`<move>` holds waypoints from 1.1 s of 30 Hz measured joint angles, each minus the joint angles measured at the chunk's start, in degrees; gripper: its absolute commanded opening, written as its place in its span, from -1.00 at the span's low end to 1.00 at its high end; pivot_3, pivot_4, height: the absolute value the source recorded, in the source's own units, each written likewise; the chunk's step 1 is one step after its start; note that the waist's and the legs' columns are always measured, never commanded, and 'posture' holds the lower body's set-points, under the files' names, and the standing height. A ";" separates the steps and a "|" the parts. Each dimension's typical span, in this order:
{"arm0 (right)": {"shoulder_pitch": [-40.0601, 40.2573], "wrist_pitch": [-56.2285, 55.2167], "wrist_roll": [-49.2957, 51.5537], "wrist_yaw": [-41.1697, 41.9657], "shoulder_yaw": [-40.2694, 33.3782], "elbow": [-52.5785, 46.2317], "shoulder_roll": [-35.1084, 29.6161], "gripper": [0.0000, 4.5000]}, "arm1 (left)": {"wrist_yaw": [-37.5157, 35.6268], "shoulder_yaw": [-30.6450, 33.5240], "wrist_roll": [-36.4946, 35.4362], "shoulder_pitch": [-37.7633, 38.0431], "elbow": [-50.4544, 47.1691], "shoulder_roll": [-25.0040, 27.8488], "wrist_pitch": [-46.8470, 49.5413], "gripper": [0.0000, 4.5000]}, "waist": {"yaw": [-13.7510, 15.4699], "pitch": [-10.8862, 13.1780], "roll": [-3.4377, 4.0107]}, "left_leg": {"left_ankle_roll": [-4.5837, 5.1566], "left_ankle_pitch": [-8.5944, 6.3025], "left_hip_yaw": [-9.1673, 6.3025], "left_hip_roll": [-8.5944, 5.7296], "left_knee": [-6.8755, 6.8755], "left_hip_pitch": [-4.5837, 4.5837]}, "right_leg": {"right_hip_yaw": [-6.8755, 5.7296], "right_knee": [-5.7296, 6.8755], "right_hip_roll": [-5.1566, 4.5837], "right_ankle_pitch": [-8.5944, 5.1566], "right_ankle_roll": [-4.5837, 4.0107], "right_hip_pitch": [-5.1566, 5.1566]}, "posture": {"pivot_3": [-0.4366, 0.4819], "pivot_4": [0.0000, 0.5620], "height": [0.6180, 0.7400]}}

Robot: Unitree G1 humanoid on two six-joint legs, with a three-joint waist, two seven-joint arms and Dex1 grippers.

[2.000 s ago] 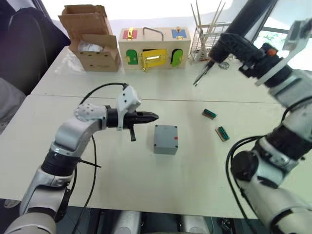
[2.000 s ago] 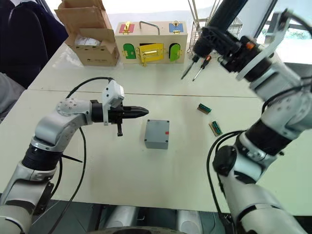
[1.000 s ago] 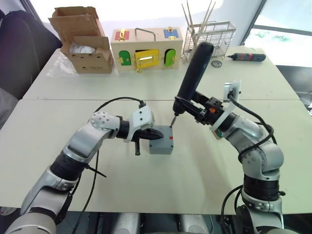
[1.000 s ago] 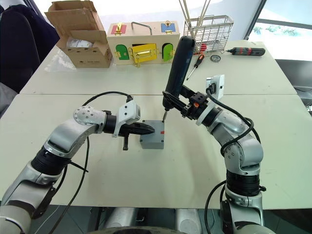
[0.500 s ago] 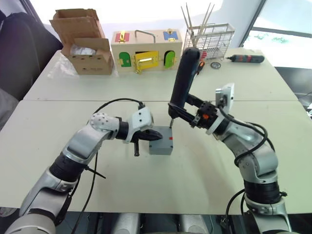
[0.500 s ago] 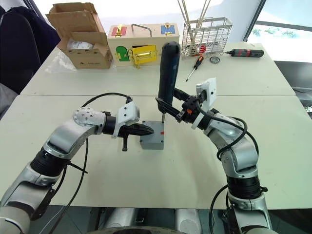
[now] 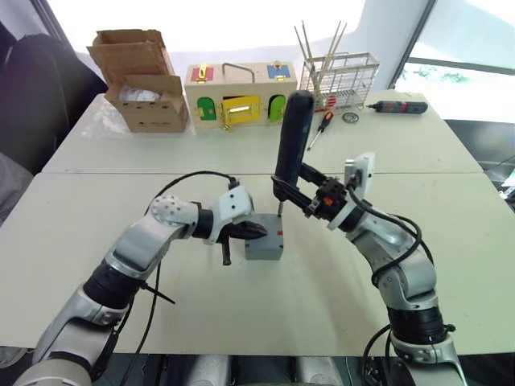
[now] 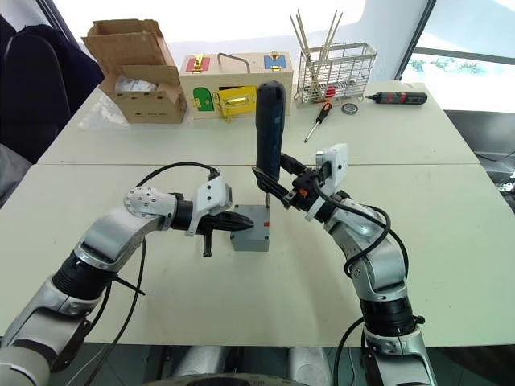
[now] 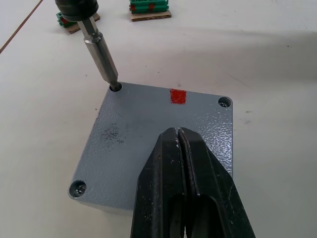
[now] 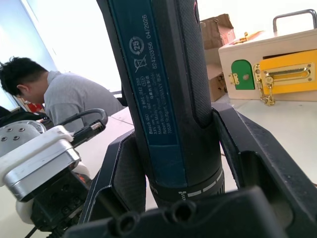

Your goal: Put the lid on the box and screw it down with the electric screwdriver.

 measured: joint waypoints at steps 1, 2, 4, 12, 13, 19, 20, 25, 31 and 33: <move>-0.02 -0.26 0.00 0.12 0.00 0.19 -0.08 -0.15 | 0.00 -0.01 0.00 0.02 -0.04 0.00 0.02 -1.00 | 0.04 -0.01 -0.01 | 0.03 -0.01 0.00 0.00 0.00 0.00 | 0.00 -0.01 0.00 0.00 0.00 0.00 | -0.05 -0.47 0.92; 0.00 -0.50 -0.01 0.21 0.04 0.32 -0.10 -0.15 | 0.01 -0.01 0.00 0.04 -0.07 0.00 0.05 -1.00 | 0.09 -0.01 -0.01 | 0.08 -0.05 0.00 0.00 0.00 0.00 | 0.01 -0.02 0.00 0.00 0.00 0.01 | -0.05 -0.47 0.92; -0.02 -0.84 -0.02 0.23 0.17 0.61 -0.05 -0.15 | 0.05 -0.03 0.03 0.06 -0.08 0.00 0.03 -1.00 | 0.13 -0.03 -0.04 | 0.08 -0.05 0.00 0.00 0.00 0.00 | 0.01 -0.02 0.00 0.00 0.00 0.01 | -0.05 -0.47 0.92; 0.80 -3.33 -0.66 0.24 1.14 1.04 0.04 -0.15 | 0.29 -0.21 0.20 0.18 -0.19 0.00 -0.14 -1.00 | 0.38 -0.11 -0.05 | 0.08 -0.05 0.00 0.00 -0.01 0.00 | 0.02 -0.04 0.00 0.00 0.00 0.01 | -0.05 -0.47 0.92; 1.15 -3.75 -0.66 0.31 1.16 1.03 0.04 -0.15 | 0.28 -0.25 0.25 0.28 -0.15 0.00 -0.33 -1.00 | 0.43 -0.17 -0.07 | 0.08 -0.05 0.00 0.00 -0.03 0.01 | 0.02 -0.04 0.00 0.00 0.00 0.01 | -0.05 -0.47 0.92; 2.12 -4.85 -1.16 0.39 1.60 1.12 -0.16 -0.15 | 0.23 -0.23 0.45 0.48 0.83 0.00 -0.65 -1.00 | 1.09 -0.43 -0.16 | 0.11 -0.07 0.00 0.01 -0.19 0.49 | 0.02 -0.18 0.00 -0.03 -0.05 0.21 | -0.05 -0.47 0.92; 2.12 -4.87 -1.28 0.39 1.85 1.15 -0.21 -0.15 | 0.23 -0.23 0.49 0.52 0.92 0.00 -0.65 -1.00 | 1.16 -0.43 -0.17 | 0.13 -0.09 0.00 0.01 -0.24 0.65 | 0.02 -0.21 0.00 -0.05 -0.08 0.35 | -0.05 -0.47 0.92; 2.31 -5.83 -1.82 0.85 2.37 1.56 -0.41 -0.15 | 0.19 -0.26 0.75 0.65 0.99 -0.01 -0.64 -1.00 | 1.23 -0.44 -0.14 | 0.11 -0.18 -0.10 0.09 -0.32 0.97 | -0.02 -0.82 0.09 -0.16 -0.12 0.96 | -0.05 -0.47 0.92; 2.79 -7.13 -1.82 0.89 2.37 2.21 -0.17 -0.15 | 0.44 -0.27 0.79 0.80 0.99 -0.10 -0.59 -1.00 | 1.36 -0.55 -0.13 | 0.08 -0.20 -0.21 0.07 -0.32 0.97 | -0.02 -0.89 0.09 -0.16 -0.12 1.02 | -0.05 -0.47 0.92; 3.15 -7.47 -1.82 0.89 2.37 2.21 -0.17 -0.15 | 0.47 -0.27 0.79 0.99 0.97 -0.10 -0.59 -1.00 | 1.37 -0.67 -0.14 | 0.07 -0.21 -0.24 0.07 -0.32 0.97 | -0.03 -0.92 0.09 -0.16 -0.12 1.04 | -0.05 -0.47 0.92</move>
